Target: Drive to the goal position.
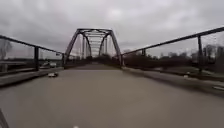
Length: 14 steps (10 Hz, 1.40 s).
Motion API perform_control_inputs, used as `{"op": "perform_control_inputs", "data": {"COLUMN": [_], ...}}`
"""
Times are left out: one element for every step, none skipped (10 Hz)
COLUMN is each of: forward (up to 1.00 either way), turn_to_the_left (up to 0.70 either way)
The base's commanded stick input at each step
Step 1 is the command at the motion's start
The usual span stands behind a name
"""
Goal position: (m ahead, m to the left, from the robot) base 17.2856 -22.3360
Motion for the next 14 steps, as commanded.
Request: {"op": "perform_control_inputs", "data": {"forward": [0.70, 0.70, 0.70, 0.70, 0.70, 0.70, 0.70, 0.70, 0.70, 0.70, 0.70, 0.70, 0.70, 0.70], "turn_to_the_left": [0.00, 0.00, 0.00, 0.00, 0.00, 0.00, 0.00, 0.00, 0.00, 0.00, 0.00, 0.00, 0.00, 0.00]}}
